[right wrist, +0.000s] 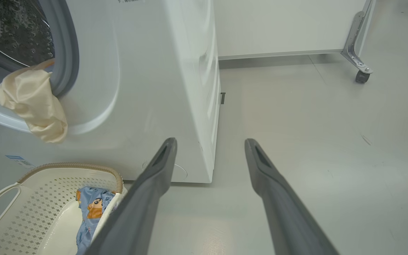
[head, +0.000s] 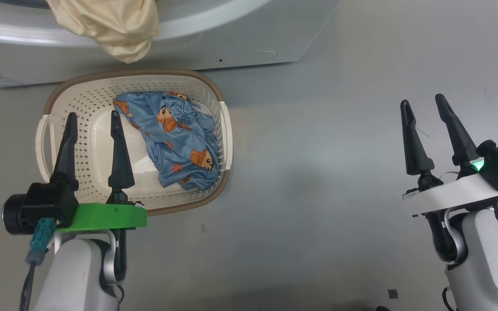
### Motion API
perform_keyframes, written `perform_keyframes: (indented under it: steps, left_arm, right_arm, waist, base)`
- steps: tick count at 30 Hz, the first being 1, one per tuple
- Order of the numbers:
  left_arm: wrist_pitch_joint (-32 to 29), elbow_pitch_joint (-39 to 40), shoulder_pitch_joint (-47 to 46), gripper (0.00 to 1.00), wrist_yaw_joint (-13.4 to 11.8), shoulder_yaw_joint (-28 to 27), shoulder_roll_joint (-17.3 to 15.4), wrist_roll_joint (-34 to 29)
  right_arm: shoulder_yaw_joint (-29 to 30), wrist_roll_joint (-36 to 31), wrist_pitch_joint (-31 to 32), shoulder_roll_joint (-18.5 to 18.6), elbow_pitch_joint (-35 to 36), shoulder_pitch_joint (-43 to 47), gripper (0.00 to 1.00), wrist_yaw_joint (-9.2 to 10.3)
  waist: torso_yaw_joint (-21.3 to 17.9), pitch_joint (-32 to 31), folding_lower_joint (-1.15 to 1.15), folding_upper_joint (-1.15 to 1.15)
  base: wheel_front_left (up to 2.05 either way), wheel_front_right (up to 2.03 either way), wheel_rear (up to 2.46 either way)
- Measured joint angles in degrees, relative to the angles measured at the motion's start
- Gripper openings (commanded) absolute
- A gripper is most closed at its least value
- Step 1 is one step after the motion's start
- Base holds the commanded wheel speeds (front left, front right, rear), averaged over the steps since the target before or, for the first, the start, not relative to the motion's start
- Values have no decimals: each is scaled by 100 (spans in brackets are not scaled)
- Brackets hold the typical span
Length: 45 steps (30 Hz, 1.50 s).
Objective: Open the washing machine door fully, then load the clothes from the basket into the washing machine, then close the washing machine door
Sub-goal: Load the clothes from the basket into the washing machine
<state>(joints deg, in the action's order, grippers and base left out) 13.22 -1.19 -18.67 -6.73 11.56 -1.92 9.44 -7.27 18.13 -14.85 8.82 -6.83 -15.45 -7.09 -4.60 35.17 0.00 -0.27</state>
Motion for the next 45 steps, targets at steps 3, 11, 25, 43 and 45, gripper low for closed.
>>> perform_keyframes:
  steps: [3,11,25,43,45]
  left_arm:
    - [-18,56,-38,100,0,-13,-2,-54]
    - [-187,80,-489,100,0,-97,-76,-119]
    - [-371,-346,-1115,100,0,-485,-316,-62]
    - [-454,-1147,-1997,100,27,-845,-393,302]
    - [-453,-1259,-2067,100,29,-898,-400,319]
  right_arm:
    - [-41,1,0,-16,-1,-6,100,0]
    - [-152,10,0,-153,-1,-48,100,0]
    - [-203,59,0,-259,-7,-155,100,0]
    - [-171,60,0,-332,-7,-245,100,0]
    - [-189,60,0,-334,-7,-246,100,0]
  waist:
    - [-60,58,0,0]
    - [-289,213,0,0]
    - [-746,429,0,0]
    - [-1136,655,0,0]
    - [-1140,652,0,0]
  base:
    - [0,0,0]
    - [0,0,0]
    - [0,0,0]
    - [0,0,0]
    - [0,0,0]
